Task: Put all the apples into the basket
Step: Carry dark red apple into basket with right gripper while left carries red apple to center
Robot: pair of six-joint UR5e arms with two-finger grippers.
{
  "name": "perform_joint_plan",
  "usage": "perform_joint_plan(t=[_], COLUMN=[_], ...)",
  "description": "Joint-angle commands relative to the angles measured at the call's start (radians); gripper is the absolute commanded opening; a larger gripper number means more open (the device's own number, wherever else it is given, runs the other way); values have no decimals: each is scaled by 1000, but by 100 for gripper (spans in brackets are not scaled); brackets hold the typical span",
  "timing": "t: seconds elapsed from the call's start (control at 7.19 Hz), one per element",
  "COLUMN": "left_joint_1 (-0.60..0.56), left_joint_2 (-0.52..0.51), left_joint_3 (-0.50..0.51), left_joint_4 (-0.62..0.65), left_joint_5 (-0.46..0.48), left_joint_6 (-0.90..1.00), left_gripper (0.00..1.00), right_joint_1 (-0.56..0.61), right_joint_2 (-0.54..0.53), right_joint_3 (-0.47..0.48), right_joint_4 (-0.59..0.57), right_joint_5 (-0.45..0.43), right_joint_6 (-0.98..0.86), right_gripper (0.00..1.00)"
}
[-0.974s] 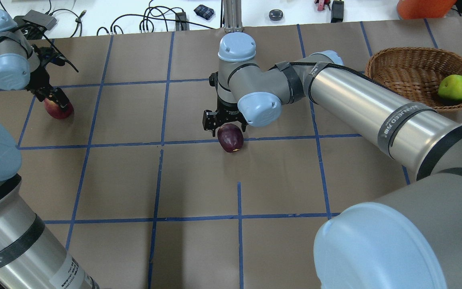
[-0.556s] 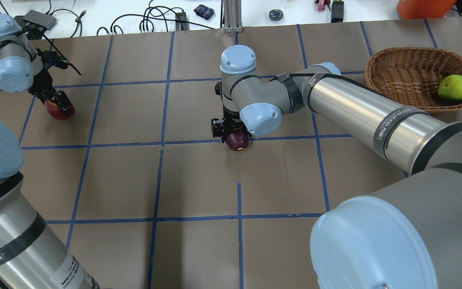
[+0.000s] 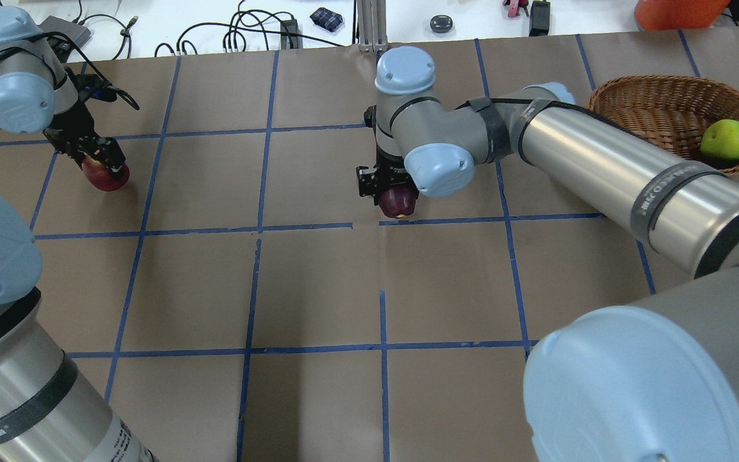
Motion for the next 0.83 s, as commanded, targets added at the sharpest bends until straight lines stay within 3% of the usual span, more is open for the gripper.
perform_joint_plan(t=[0.0,0.28,0.42,0.56,0.7], left_joint_1=[-84,-222,-347,-467,-551], left_joint_2=[104,184,201,187,164], left_joint_3=[-83,-202,-204,-203,-220], left_joint_4=[-125,-107,-107,-82,58], left_joint_5=[-90,-98,-103,-133,-155], left_joint_6=[-284,-595,-773,-922,-1063], left_gripper=[15,14,14,14,14], right_joint_1=[-264,-444,-509,-578,-629], right_joint_2=[-102,-98,-78,-43,-14], right_joint_3=[-120,-192,-194,-192,-192], right_joint_4=[247,267,258,206,184], right_joint_5=[1,-26,-107,-130,-126], right_joint_6=[-75,-166,-317,-411,-429], right_gripper=[0,0,0,0,0])
